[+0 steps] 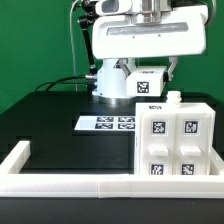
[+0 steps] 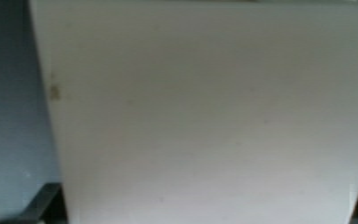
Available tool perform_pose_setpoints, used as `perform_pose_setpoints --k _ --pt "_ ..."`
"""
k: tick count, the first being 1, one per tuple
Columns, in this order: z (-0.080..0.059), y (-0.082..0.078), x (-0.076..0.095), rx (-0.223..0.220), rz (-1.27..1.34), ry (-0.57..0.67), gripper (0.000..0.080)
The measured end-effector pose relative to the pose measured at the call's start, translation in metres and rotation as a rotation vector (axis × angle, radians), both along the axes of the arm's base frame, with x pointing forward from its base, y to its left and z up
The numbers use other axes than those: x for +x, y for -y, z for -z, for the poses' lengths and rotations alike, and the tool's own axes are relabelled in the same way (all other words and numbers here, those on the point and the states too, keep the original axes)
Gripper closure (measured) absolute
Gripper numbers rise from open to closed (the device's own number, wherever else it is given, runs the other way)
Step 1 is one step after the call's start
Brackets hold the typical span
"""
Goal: Assemble cabinet
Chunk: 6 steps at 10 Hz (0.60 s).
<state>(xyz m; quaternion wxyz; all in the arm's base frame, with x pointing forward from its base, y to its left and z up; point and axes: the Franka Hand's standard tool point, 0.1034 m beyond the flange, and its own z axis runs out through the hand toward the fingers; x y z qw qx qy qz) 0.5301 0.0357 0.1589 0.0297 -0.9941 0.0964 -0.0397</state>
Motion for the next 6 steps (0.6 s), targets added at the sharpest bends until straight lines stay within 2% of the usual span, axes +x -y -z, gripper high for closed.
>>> perform_pose_setpoints --k 3,5,6 --pt "-0.019 -0.006 0.028 -0.017 -0.131 0.057 0.0243" --pt "-0.023 -0.007 0.044 -0.023 -0.216 0.066 0.0243" --pt "-0.021 -0.007 0.042 -0.023 -0.215 0.064 0.0243"
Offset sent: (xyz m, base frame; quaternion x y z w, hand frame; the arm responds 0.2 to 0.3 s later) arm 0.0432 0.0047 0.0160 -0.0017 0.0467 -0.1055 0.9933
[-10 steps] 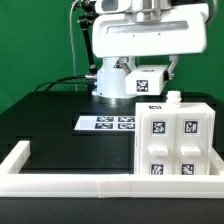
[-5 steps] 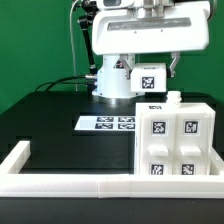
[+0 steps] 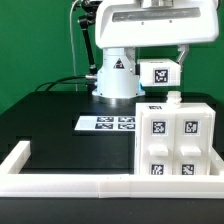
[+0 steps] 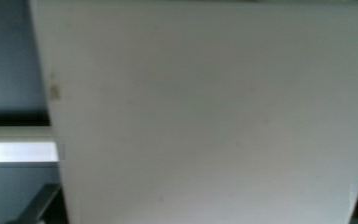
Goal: Assemble cabinet
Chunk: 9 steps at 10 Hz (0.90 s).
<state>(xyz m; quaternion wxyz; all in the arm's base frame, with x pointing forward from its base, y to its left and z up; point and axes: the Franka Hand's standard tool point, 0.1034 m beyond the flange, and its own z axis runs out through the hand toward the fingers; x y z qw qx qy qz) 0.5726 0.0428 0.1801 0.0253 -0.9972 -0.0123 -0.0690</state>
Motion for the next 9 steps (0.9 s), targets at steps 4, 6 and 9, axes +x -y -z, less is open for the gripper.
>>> perform_pose_setpoints --k 4,6,9 --pt "0.005 -0.01 0.016 0.001 -0.025 -0.006 0.0243" --pt "0.006 -0.014 0.032 0.003 -0.028 -0.002 0.0243" --pt "0.012 -0.021 0.034 0.003 -0.035 -0.008 0.0243"
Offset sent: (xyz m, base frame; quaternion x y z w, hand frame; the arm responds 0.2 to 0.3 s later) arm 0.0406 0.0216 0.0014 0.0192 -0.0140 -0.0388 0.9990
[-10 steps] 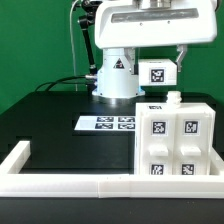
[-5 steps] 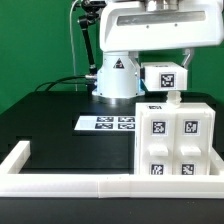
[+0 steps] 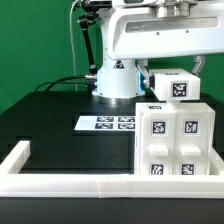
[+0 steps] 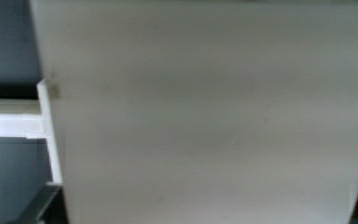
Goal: Assemble cabinet
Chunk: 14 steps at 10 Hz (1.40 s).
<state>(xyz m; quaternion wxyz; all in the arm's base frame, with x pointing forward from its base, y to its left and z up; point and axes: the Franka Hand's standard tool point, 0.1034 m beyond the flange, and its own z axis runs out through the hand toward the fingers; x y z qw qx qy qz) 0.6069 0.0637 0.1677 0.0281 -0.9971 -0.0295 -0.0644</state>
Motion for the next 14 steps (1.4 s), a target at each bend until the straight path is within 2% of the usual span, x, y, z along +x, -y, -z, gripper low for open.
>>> perform_pose_setpoints --k 4,14 --pt "0.011 -0.012 -0.006 0.0 -0.016 -0.012 0.0243" --pt "0.012 -0.011 -0.002 -0.001 -0.024 0.015 0.0243"
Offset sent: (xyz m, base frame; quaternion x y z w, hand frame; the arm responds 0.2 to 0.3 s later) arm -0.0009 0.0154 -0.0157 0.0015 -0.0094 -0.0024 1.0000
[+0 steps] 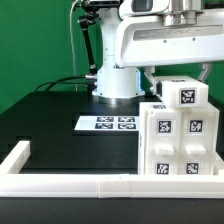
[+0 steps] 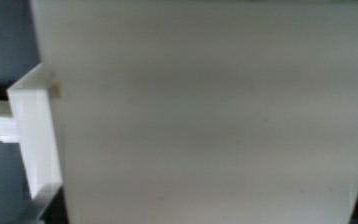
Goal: Assemble cabinet
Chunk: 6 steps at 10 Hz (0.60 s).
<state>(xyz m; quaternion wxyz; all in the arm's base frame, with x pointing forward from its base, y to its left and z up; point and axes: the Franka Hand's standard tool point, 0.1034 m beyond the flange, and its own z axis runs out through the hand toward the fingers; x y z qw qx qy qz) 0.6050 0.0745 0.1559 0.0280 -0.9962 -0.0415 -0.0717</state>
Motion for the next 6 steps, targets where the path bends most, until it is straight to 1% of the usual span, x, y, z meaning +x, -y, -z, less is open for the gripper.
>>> perform_pose_setpoints --k 3,4,5,6 --pt "0.0 -0.0001 0.0 0.004 0.027 -0.002 0.0243" --pt "0.0 -0.0007 -0.0001 0.014 0.084 -0.005 0.0243" --pt "0.0004 -0.0026 -0.0008 0.042 0.246 -0.011 0.0243" --pt "0.0007 -0.0034 -0.0002 0.061 0.324 -0.006 0.0243"
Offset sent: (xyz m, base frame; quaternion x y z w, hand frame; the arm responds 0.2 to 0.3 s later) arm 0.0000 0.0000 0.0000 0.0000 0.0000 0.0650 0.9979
